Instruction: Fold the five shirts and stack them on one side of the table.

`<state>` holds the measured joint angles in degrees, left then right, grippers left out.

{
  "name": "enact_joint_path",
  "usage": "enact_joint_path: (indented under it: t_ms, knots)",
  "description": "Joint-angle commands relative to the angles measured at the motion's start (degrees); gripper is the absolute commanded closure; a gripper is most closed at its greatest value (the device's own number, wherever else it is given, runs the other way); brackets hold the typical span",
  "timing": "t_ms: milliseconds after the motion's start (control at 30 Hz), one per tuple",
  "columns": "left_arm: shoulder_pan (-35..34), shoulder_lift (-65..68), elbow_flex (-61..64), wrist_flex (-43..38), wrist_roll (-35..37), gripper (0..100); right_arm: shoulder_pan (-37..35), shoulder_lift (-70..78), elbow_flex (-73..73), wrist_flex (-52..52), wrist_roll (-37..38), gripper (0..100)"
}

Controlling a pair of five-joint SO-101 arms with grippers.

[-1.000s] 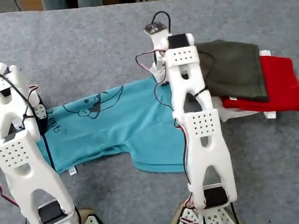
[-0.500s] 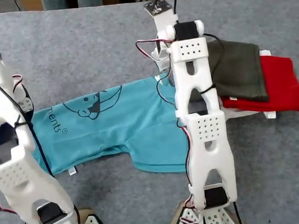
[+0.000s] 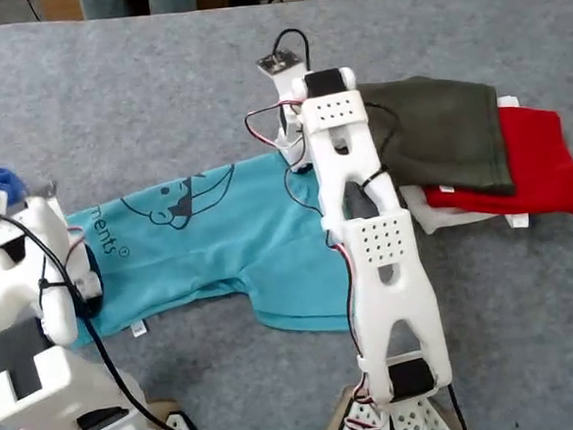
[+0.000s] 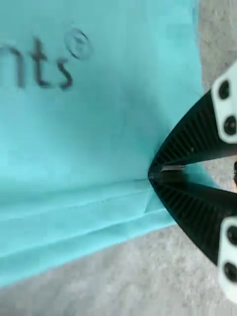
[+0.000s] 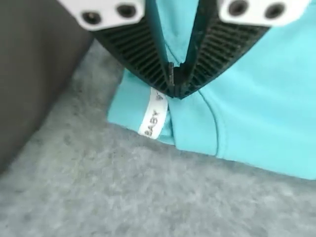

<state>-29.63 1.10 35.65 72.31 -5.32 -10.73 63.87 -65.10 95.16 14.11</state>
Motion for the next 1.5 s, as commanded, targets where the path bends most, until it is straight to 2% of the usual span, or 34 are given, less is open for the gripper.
enact_joint_path:
  t_ms: [0,233,433,567,767,967,1267,1467]
  knots:
    - [-0.57,-2.99,2.42,-0.44,-0.53,97,3.08,0.13,-0.13,-1.76,0.00,98.5]
    - [-0.75,-3.43,5.58,-4.66,-0.53,97,0.70,-0.40,-6.02,4.40,-0.09,98.5]
    - [-0.48,-3.52,1.36,-1.05,-0.53,97,0.70,-0.66,-15.69,6.24,-0.09,98.5]
    - [-0.31,-3.52,-5.32,3.96,-0.53,97,0.26,-5.58,-10.77,6.24,-0.18,98.5]
    - [-0.48,-3.52,-15.16,10.81,-0.53,97,0.18,-23.60,11.03,6.07,1.58,98.5]
    - [-0.13,-5.27,-16.31,11.25,-0.53,97,-0.26,-44.26,36.35,5.71,12.22,98.5]
    - [2.42,-23.65,-8.66,10.81,-0.53,97,-5.89,-70.73,73.63,1.76,33.41,98.2]
    - [1.98,-24.97,-5.76,10.81,-0.62,97,-13.19,-85.85,96.48,-1.67,39.30,85.4]
